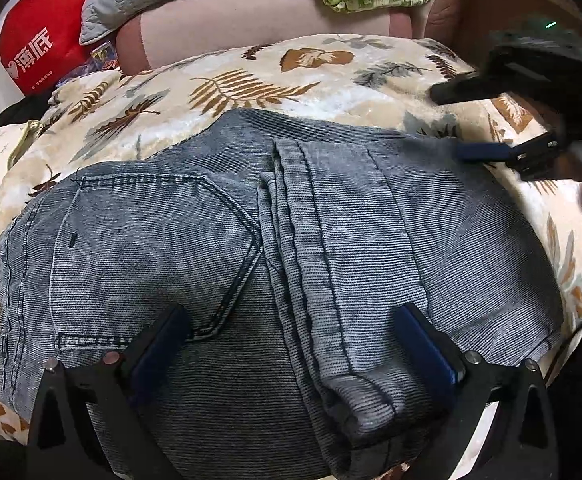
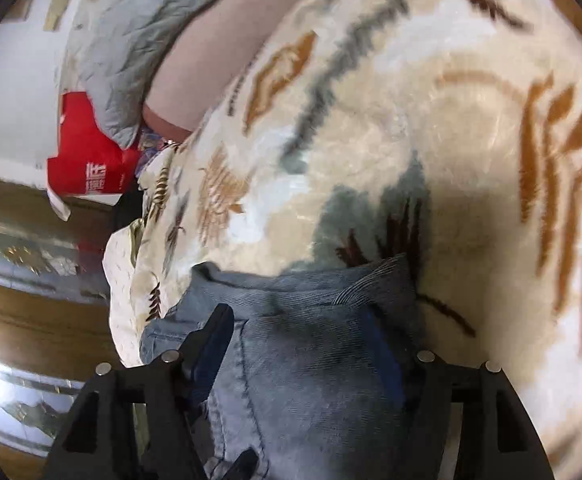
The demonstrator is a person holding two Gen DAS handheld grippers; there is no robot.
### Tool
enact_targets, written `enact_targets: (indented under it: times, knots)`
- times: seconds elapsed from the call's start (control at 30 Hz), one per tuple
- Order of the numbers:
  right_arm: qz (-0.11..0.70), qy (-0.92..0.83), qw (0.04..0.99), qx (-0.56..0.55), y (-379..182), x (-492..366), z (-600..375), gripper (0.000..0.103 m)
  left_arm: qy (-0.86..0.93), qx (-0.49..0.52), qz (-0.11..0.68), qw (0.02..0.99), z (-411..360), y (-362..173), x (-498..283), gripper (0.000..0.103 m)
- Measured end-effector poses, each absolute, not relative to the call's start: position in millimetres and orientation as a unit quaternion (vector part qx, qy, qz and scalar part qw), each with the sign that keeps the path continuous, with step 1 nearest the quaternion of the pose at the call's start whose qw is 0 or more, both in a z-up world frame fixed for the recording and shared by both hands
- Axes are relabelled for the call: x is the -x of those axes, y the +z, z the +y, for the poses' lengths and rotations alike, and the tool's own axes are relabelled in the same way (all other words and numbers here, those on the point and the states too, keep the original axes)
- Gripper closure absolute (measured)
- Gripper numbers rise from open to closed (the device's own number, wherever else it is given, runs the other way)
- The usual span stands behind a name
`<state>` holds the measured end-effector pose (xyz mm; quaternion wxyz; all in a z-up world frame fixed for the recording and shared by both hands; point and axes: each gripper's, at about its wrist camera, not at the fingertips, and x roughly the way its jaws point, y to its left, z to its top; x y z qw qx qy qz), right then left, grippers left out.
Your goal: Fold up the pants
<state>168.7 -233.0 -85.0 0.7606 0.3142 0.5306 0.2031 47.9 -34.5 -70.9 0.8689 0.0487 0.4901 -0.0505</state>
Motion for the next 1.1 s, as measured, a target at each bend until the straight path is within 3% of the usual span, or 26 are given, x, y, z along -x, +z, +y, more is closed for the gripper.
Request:
enact_targets:
  times: [0.13, 0.3, 0.4, 0.57, 0.7, 1.1]
  knots:
    - [0.523, 0.213, 0.768, -0.302, -60, -126, -242, 0.033, -0.049, -0.018, 0.487, 0.872, -23, -61, -43, 0.000]
    - [0.543, 0.218, 0.741, -0.330, -85, -68, -251, 0.027, -0.030, -0.005, 0.468, 0.883, -13, -47, -33, 0.000]
    - [0.546, 0.209, 0.732, -0.351, -106, -61, -256, 0.027, -0.026, -0.043, 0.512, 0.857, -23, -70, -41, 0.000]
    - [0.500, 0.234, 0.766, -0.328, -71, -40, -256, 0.025, -0.016, -0.029, 0.492, 0.870, -21, -57, -35, 0.000]
    - [0.522, 0.218, 0.772, -0.288, -99, -33, -249, 0.021, -0.007, -0.026, 0.499, 0.866, -20, -56, -36, 0.000]
    - [0.499, 0.233, 0.781, -0.296, -98, -31, -259, 0.020, 0.004, 0.000, 0.488, 0.873, -6, -51, -34, 0.000]
